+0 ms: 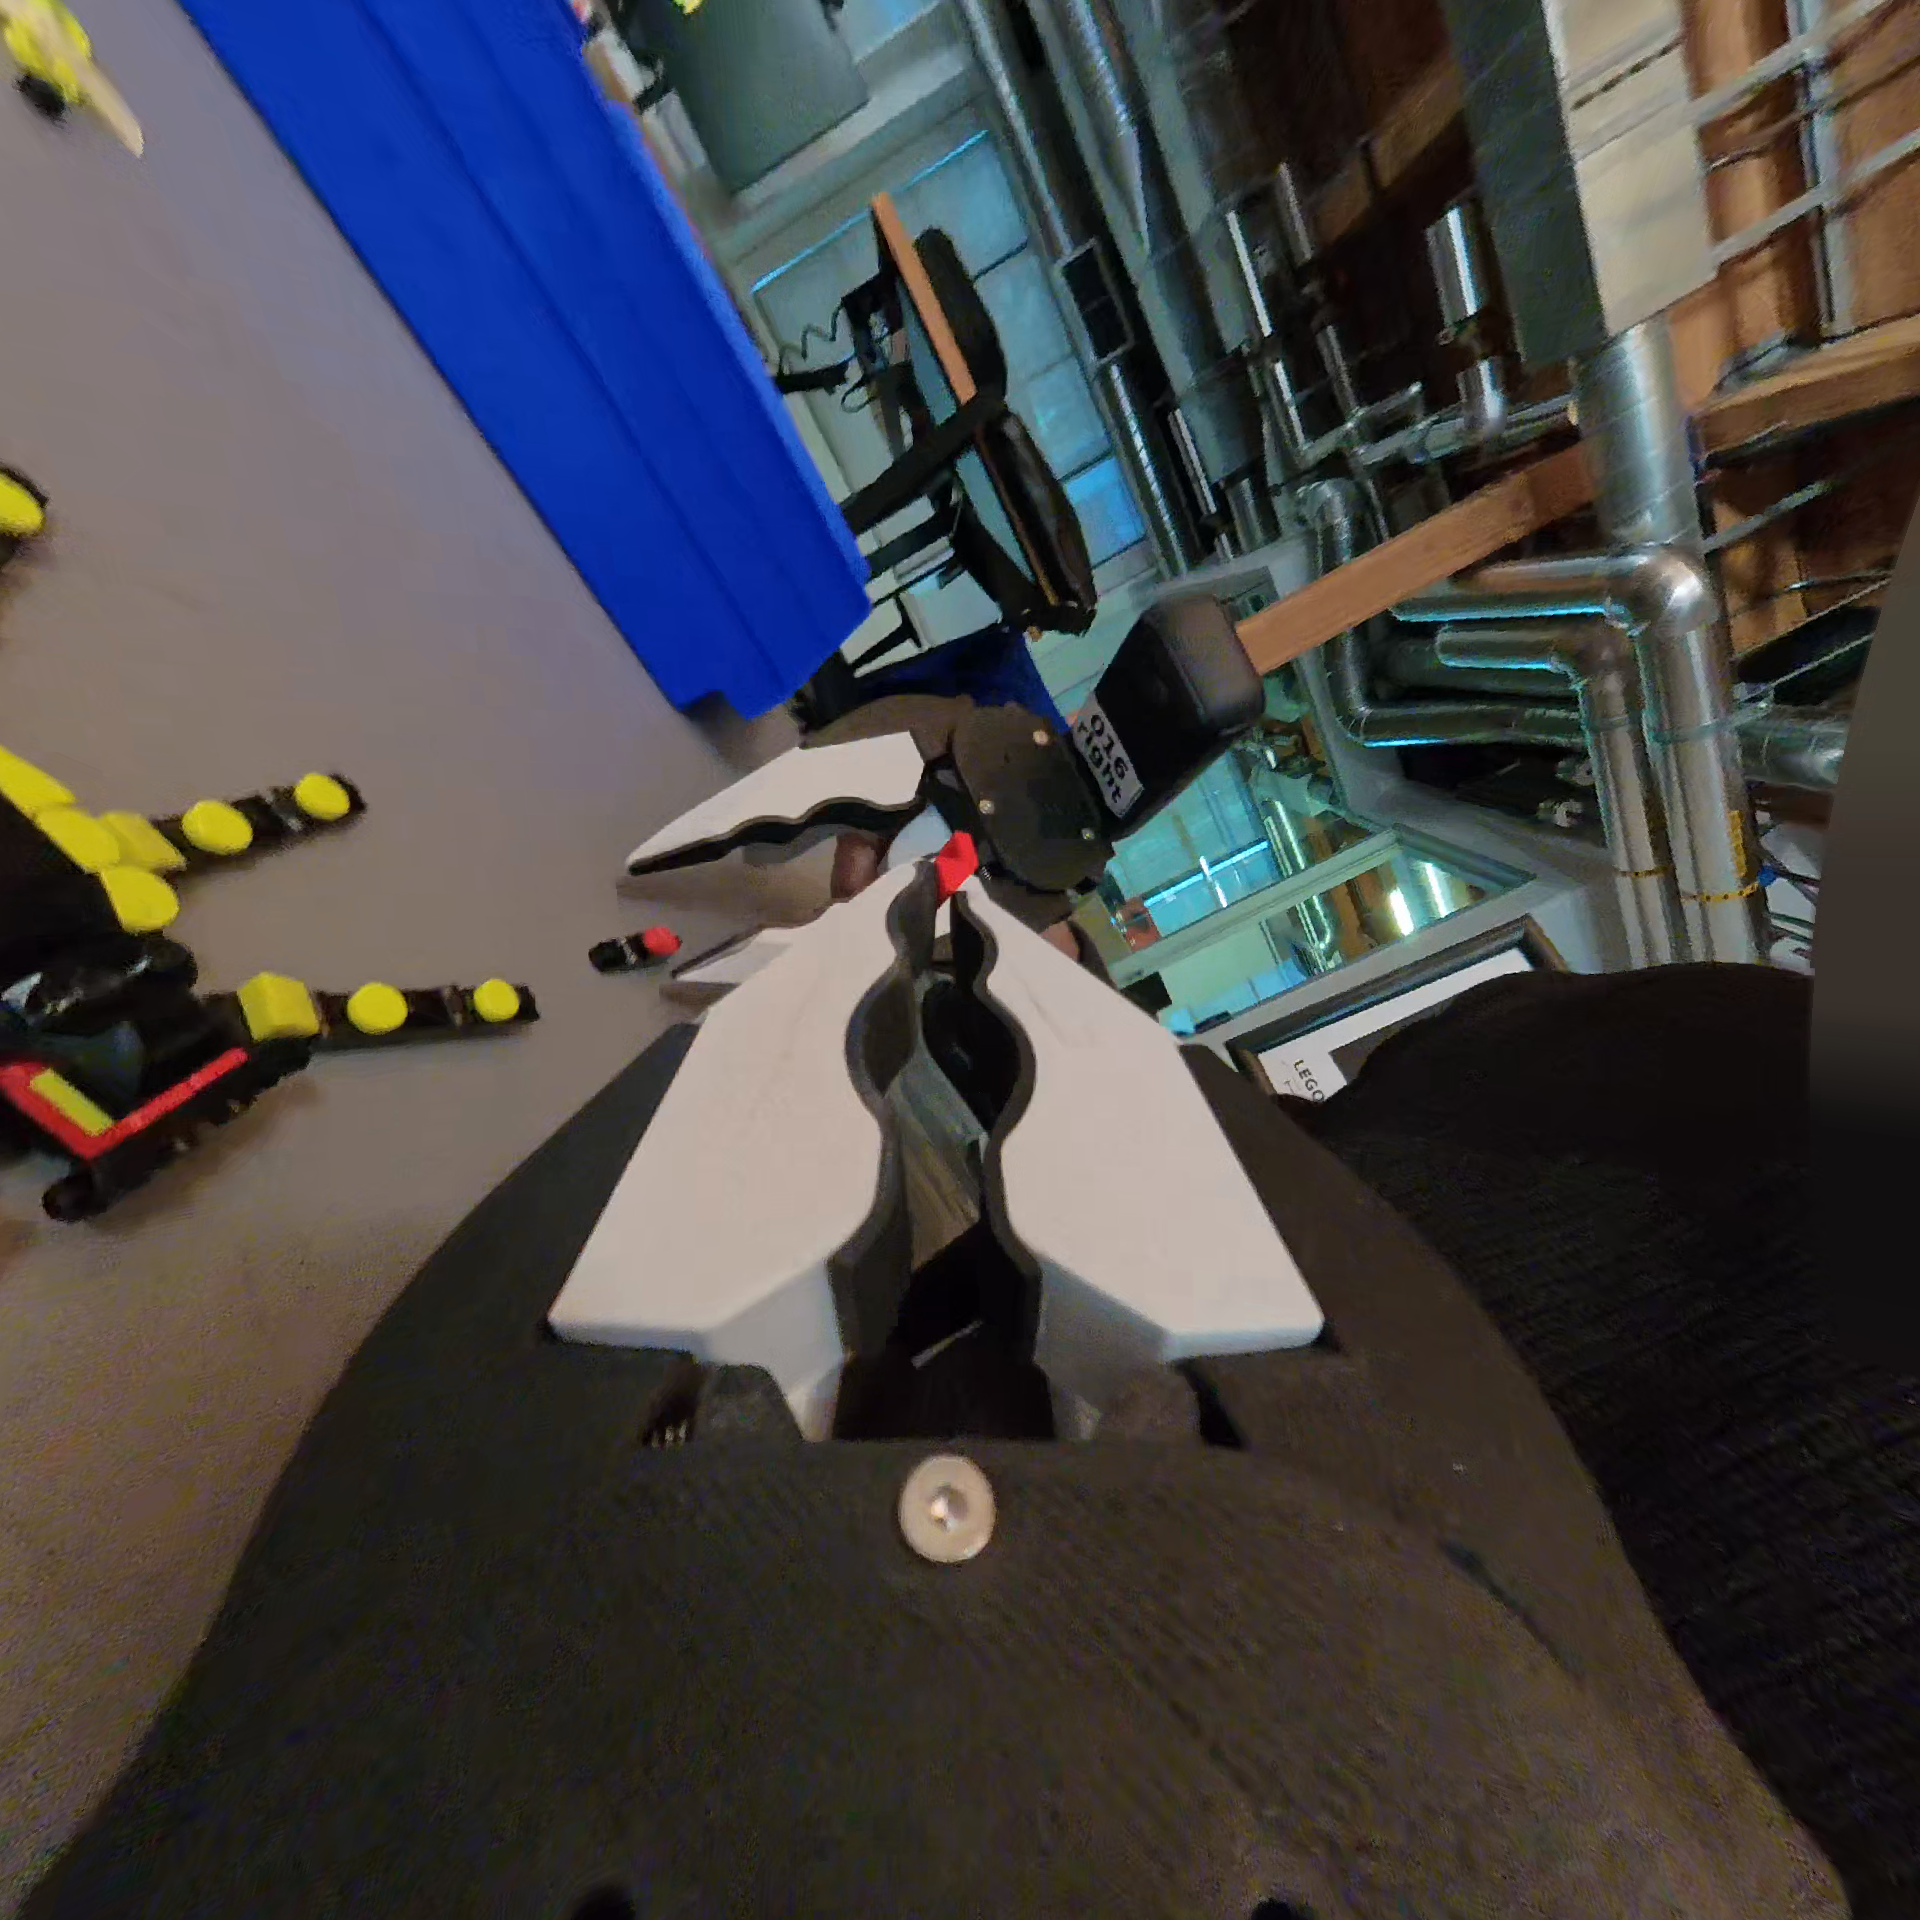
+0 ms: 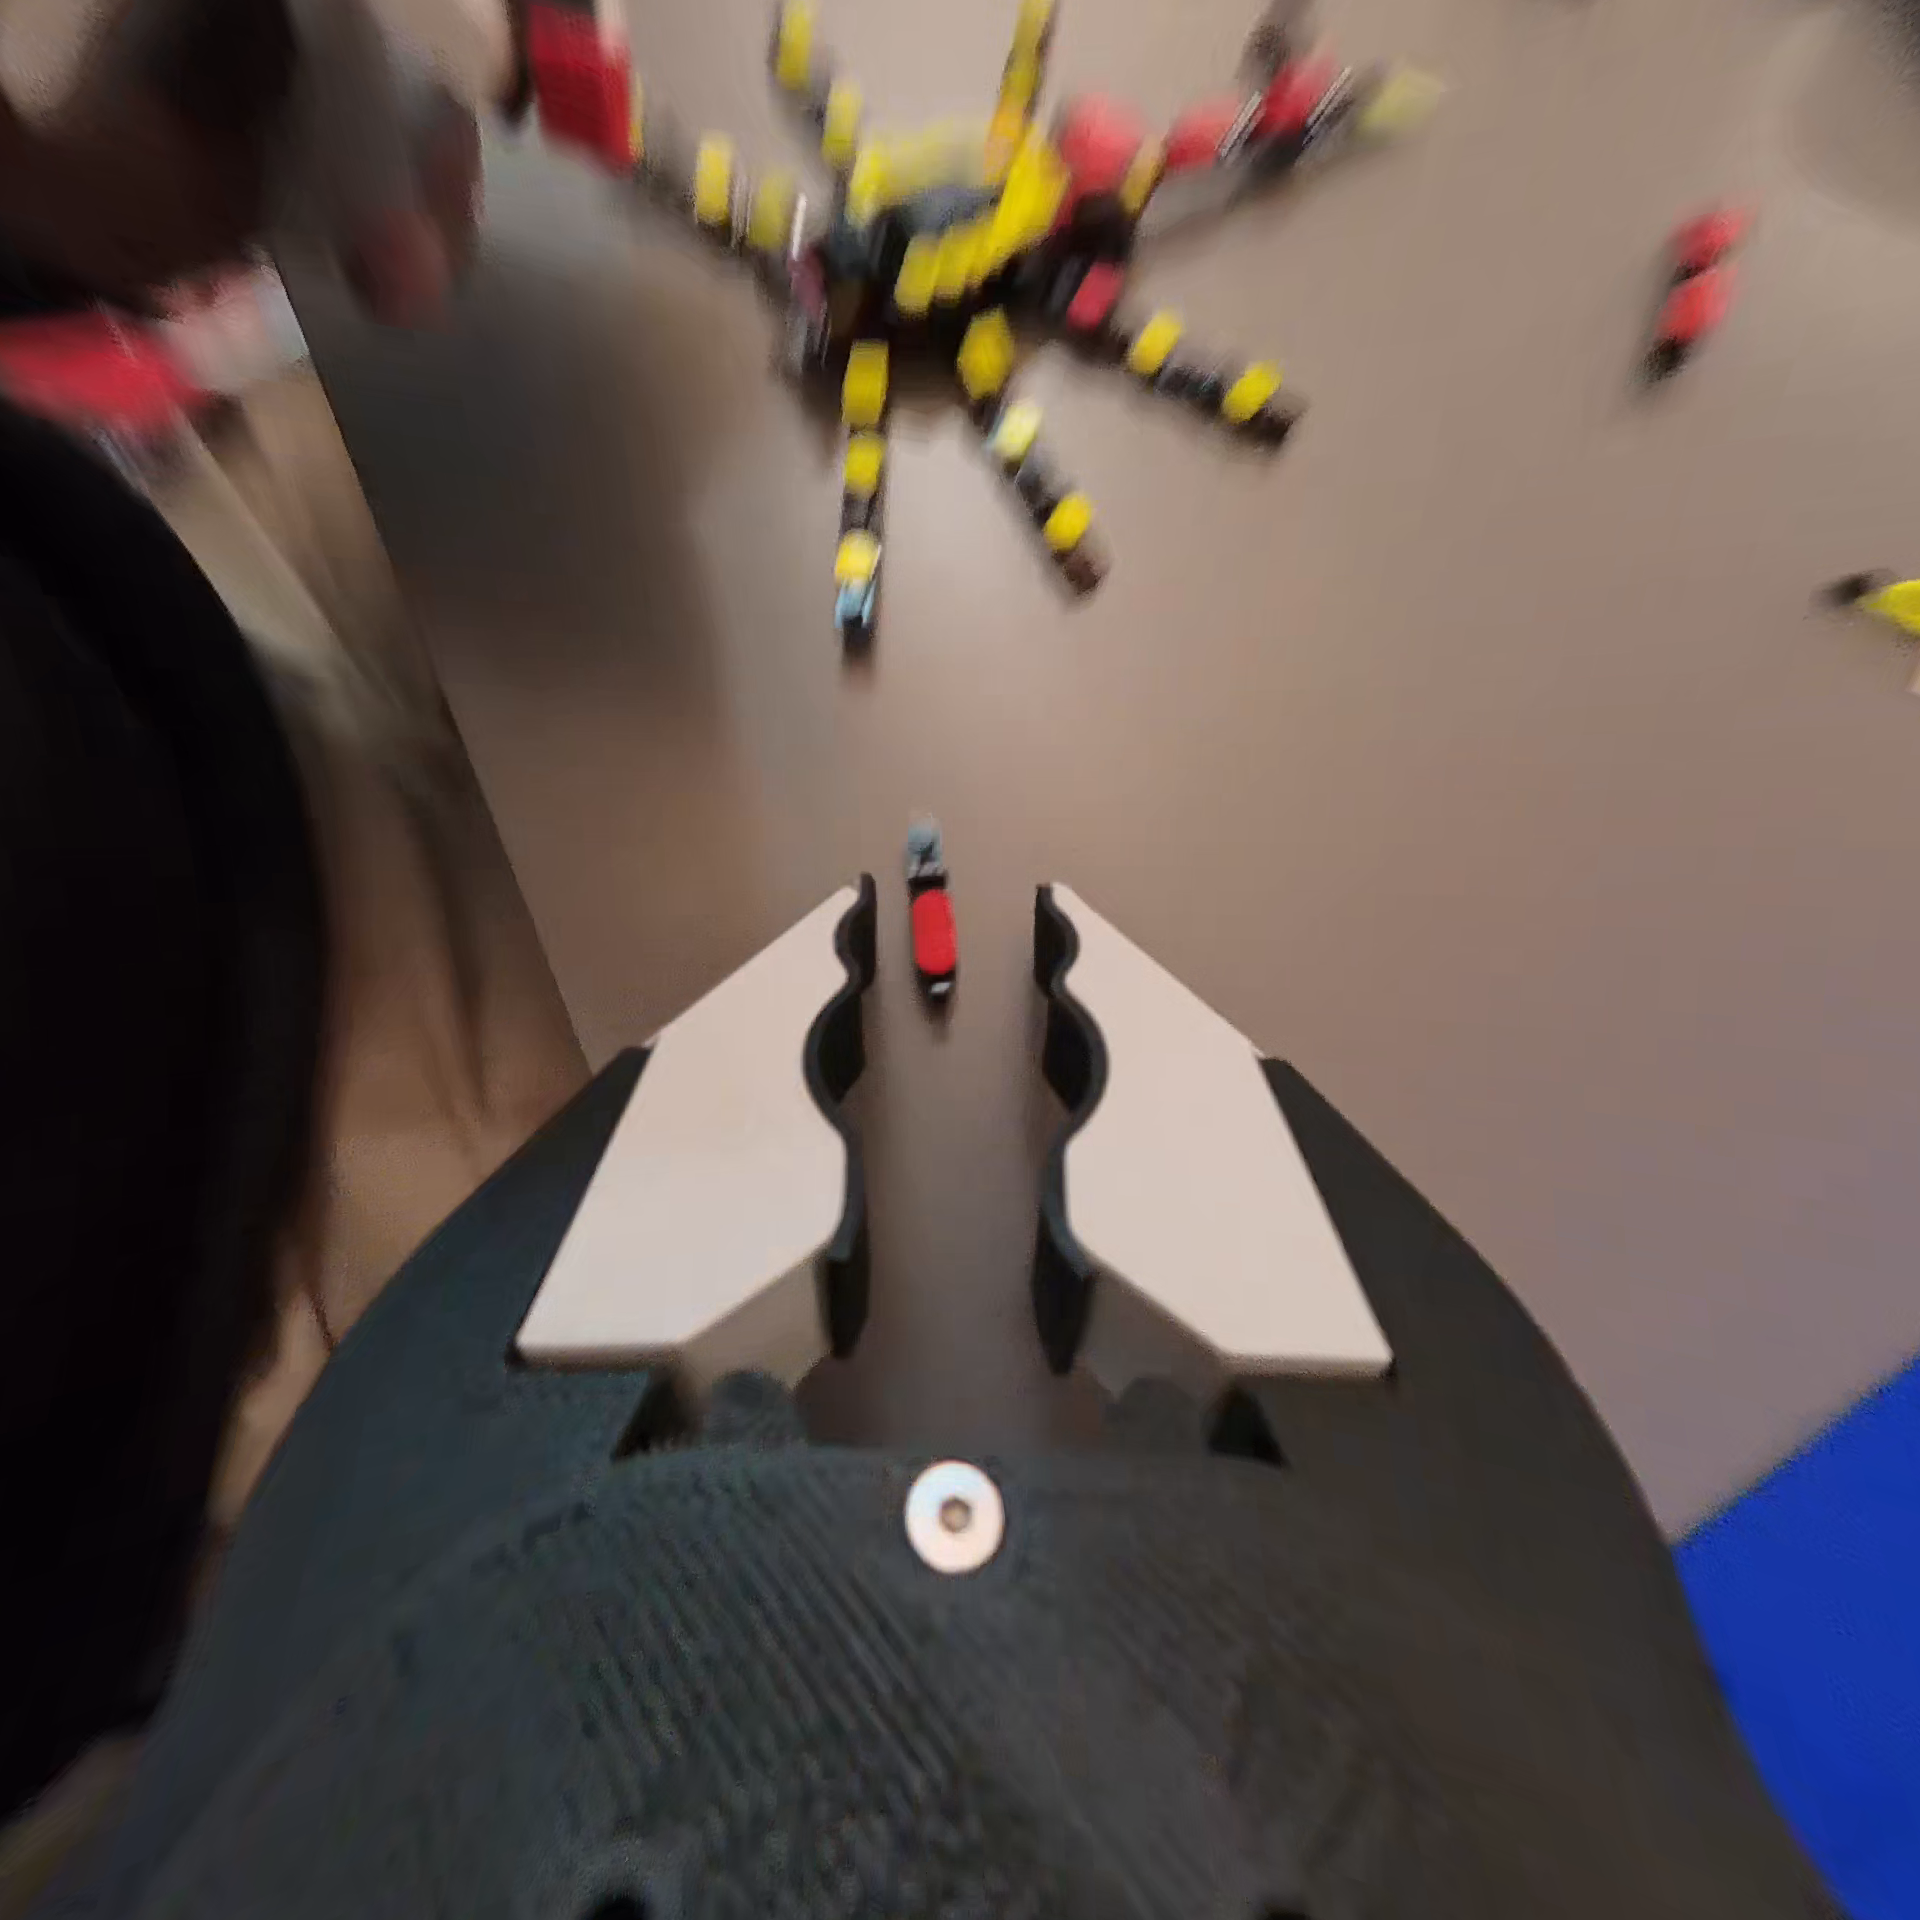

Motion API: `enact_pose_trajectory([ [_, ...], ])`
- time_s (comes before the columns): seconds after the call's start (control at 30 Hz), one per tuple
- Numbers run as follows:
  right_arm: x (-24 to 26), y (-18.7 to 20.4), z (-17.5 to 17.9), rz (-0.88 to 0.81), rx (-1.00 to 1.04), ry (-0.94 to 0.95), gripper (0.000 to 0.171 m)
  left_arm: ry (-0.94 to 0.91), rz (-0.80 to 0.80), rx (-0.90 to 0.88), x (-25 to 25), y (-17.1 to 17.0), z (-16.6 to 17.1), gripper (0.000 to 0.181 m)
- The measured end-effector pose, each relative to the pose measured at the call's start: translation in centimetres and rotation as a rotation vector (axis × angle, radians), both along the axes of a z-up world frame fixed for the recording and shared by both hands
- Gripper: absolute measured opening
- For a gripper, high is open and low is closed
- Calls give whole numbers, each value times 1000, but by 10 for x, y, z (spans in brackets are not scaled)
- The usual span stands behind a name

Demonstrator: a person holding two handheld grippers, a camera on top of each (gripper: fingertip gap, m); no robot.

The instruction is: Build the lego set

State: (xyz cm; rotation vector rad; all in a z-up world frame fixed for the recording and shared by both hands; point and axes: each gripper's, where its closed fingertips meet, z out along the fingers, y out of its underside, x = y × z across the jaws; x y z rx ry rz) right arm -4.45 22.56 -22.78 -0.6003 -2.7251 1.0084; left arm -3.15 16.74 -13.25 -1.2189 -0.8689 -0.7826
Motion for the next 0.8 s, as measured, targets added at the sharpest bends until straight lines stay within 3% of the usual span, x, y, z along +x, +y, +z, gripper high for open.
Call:
enact_pose_trajectory([
  [0.1,3,-9,-3,33,-3,-7,24,-30,-40,-45,5,4,-12,0],
  [0.17,3,-11,-5,47,6,2,6,-46,-65,-72,8,6,-18,0],
  [0.27,5,-17,-1,93,10,52,6,-63,-103,-77,13,8,-21,0],
  [0.5,29,-48,60,276,-208,302,6,-121,-226,-1,28,7,-13,0],
  [0.8,46,-52,82,344,-288,346,5,-143,-319,19,39,4,-6,0],
])
